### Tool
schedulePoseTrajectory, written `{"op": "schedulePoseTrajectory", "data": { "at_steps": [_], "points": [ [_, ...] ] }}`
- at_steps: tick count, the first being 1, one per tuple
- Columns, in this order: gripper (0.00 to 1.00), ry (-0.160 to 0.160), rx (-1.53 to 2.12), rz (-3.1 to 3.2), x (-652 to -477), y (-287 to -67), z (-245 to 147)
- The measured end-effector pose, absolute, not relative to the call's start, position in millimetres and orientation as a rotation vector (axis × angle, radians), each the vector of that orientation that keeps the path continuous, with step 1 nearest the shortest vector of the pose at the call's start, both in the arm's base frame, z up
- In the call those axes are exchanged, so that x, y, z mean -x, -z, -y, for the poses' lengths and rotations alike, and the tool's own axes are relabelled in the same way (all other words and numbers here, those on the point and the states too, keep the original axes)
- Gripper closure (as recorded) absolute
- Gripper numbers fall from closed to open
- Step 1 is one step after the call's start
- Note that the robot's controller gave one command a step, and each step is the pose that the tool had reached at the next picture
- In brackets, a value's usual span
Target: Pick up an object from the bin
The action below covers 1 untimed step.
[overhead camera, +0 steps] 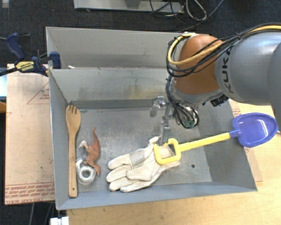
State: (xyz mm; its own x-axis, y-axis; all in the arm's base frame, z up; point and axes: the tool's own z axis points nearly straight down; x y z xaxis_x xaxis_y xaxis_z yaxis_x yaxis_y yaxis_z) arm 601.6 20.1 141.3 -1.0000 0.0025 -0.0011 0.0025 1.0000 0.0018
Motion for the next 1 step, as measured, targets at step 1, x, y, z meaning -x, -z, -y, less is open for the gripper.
{"op": "schedulePoseTrajectory", "data": {
  "at_steps": [1],
  "points": [
    [0.00, -0.003, -0.004, -3.141, -601.6, -141.3, -20.1]
  ]
}}
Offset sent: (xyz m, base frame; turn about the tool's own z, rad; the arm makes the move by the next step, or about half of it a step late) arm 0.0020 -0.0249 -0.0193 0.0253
